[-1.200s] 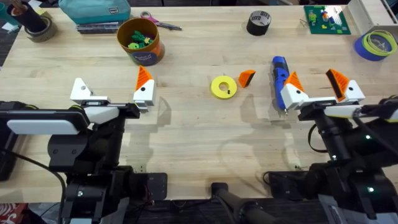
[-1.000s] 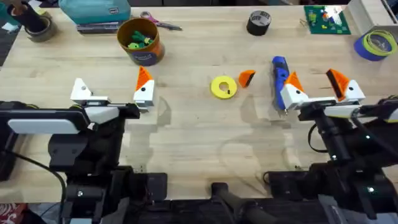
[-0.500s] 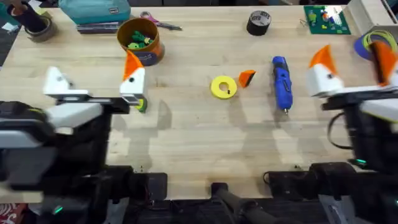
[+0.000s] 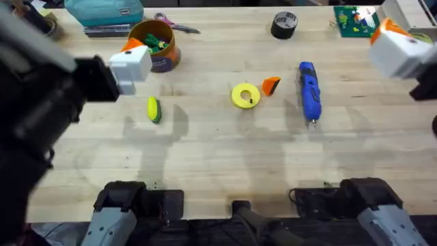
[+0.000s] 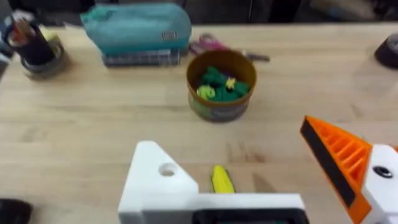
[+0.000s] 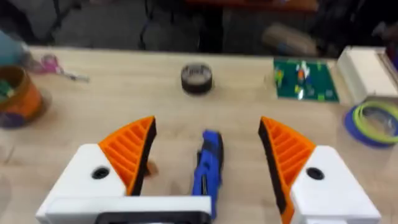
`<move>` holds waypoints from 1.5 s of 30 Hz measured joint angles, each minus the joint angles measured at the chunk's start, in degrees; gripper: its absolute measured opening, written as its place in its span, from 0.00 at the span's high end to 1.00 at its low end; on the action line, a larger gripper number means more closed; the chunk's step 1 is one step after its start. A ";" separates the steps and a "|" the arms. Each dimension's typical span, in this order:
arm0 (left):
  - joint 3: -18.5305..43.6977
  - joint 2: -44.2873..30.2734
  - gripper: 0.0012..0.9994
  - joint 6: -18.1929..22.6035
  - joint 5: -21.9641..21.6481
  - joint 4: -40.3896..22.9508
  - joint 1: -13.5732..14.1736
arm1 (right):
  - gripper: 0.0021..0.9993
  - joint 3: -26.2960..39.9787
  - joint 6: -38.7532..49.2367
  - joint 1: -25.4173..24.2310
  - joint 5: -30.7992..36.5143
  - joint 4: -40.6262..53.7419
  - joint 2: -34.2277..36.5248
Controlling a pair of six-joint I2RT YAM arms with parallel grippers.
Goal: Pick up the gripper from the table and insert it into the empty holder that is missing its gripper. Then pick up a screw, insert it into the mounting hole, and use the screwdriver to tighten it. Finally, clean up the table by picking up the vegetable and placing it into the bucket.
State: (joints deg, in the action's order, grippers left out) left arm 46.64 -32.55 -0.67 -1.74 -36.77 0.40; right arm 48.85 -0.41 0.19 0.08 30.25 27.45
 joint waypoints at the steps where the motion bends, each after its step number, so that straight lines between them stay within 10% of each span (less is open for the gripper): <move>1: 3.54 -6.39 0.01 0.00 -0.02 -2.43 0.00 | 0.00 5.63 0.01 0.00 -0.01 6.78 8.12; 13: 6.02 -22.59 0.01 0.00 -0.02 -10.45 0.00 | 0.00 12.84 0.01 0.00 -2.32 21.22 30.99; 29: 6.02 -25.62 0.01 -0.28 0.46 -10.64 0.00 | 0.00 12.92 0.01 0.00 -2.95 22.44 35.29; 45: 5.97 -28.71 0.01 -19.48 -0.45 -27.78 0.00 | 0.00 12.92 0.00 0.00 -2.96 22.48 35.29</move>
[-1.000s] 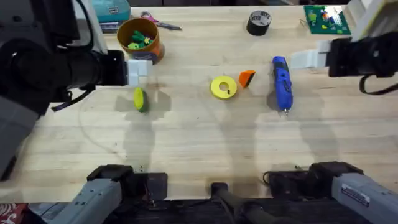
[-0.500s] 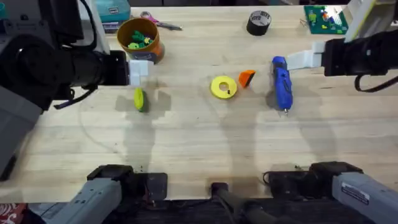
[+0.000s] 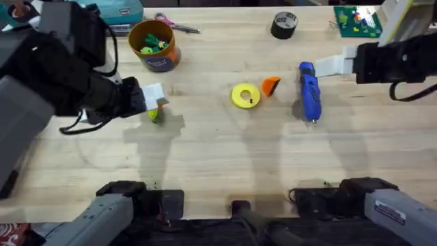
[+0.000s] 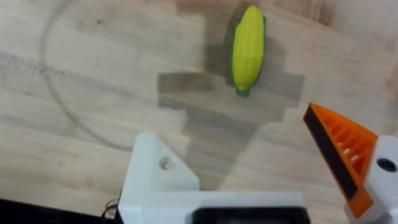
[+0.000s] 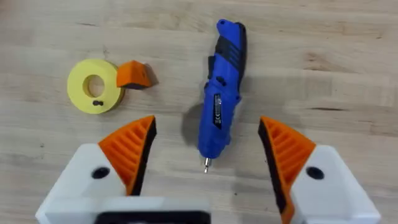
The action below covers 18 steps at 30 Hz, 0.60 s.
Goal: Pick up the gripper from the table and insert it into the empty holder that is missing its gripper. Then pick up a screw, insert it into the mounting hole, and use the screwdriver to tighten it. Finally, clean up the table by picking up the vegetable and placing it into the bucket.
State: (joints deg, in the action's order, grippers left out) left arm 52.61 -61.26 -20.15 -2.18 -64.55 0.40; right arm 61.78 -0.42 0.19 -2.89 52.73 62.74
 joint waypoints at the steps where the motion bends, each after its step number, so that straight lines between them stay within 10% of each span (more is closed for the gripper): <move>1: -0.09 -1.03 0.01 -0.33 -0.01 0.79 0.00 | 0.00 0.00 0.00 0.00 0.01 0.00 0.00; 18: -3.03 -23.53 0.01 2.34 1.08 19.34 -0.02 | 0.00 0.02 -0.01 0.00 -0.01 0.00 0.00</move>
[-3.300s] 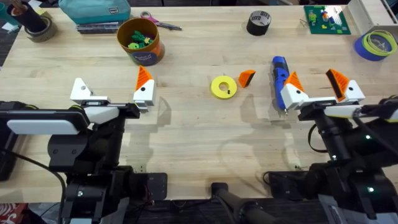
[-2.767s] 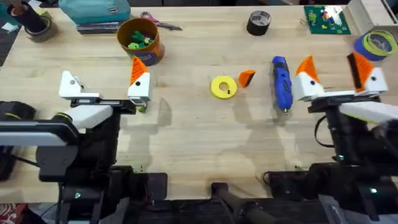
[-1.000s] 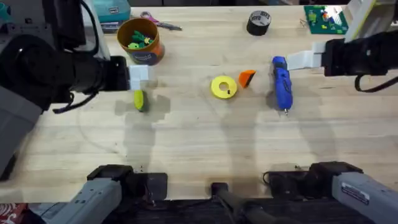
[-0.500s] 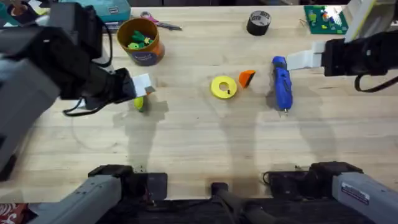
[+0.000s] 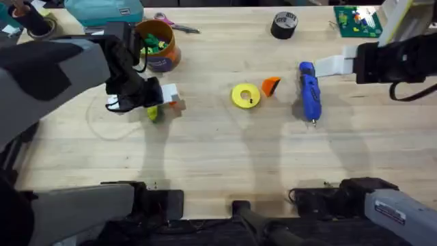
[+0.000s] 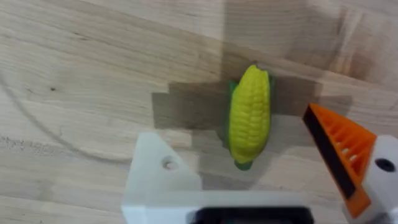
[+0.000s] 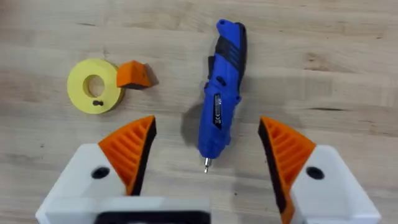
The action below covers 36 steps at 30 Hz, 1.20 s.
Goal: Pick up the gripper from the table and insert it into the empty holder that is missing its gripper. Then pick up a screw, insert it into the mounting hole, and use the screwdriver to tighten it. Finally, clean up the table by picking up the vegetable and placing it into the bucket.
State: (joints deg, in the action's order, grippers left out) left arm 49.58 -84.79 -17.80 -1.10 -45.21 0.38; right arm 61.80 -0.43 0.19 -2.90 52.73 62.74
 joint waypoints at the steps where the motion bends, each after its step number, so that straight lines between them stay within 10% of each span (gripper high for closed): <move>1: 0.00 -0.38 0.03 0.07 0.02 0.07 0.00 | 0.00 0.00 0.02 0.00 0.02 0.00 0.00; 7: -0.04 -1.60 0.27 0.62 0.06 0.23 0.00 | 0.00 0.00 0.00 0.00 0.00 0.00 0.00; 14: -0.02 -2.47 0.98 1.44 2.17 0.92 0.02 | 0.00 0.00 0.02 0.00 0.00 -0.02 0.00; 28: 0.98 -2.47 0.99 1.36 1.84 -1.58 0.00 | 0.00 0.00 0.02 0.00 0.01 -0.01 0.00; 36: 12.72 0.06 0.99 1.38 1.51 -12.17 0.00 | 0.00 0.00 0.02 0.00 0.02 -0.02 0.00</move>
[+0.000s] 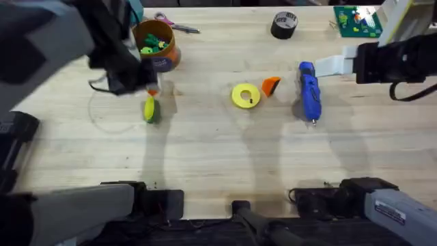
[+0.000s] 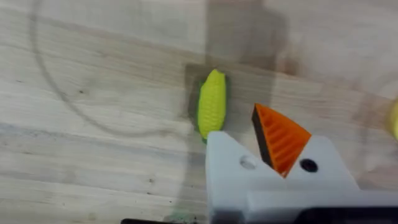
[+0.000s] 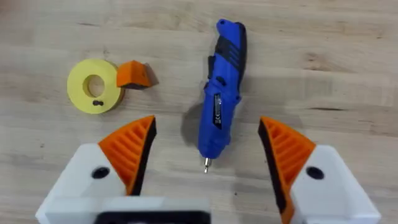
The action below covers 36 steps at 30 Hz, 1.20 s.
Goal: Pick up the gripper from the table and insert it into the empty holder that is missing its gripper. Then pick up a screw, insert it into the mounting hole, and use the screwdriver to tighten it. Finally, clean up the table by picking up the vegetable and placing it into the bucket.
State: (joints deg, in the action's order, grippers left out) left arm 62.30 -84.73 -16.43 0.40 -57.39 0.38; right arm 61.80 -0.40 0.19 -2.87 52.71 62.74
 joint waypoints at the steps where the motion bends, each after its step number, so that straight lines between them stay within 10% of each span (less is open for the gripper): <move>1: 1.62 0.85 0.99 0.00 0.00 -0.85 0.00 | 0.00 0.00 -0.01 0.00 0.00 0.01 0.00; 20: 13.31 13.81 0.99 4.08 1.15 -8.00 0.00 | 0.00 0.00 0.00 0.00 0.00 0.02 0.00; 26: 13.31 13.79 0.09 4.41 1.31 -8.00 0.00 | 0.00 0.00 -0.02 0.00 0.00 0.02 0.00; 36: 13.31 13.79 0.01 4.44 1.34 -7.96 0.00 | 0.00 0.00 0.00 0.00 0.00 0.02 0.00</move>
State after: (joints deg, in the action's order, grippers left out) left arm 75.61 -70.94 -11.99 1.74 -65.34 0.38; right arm 61.80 -0.40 0.19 -2.87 52.73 62.74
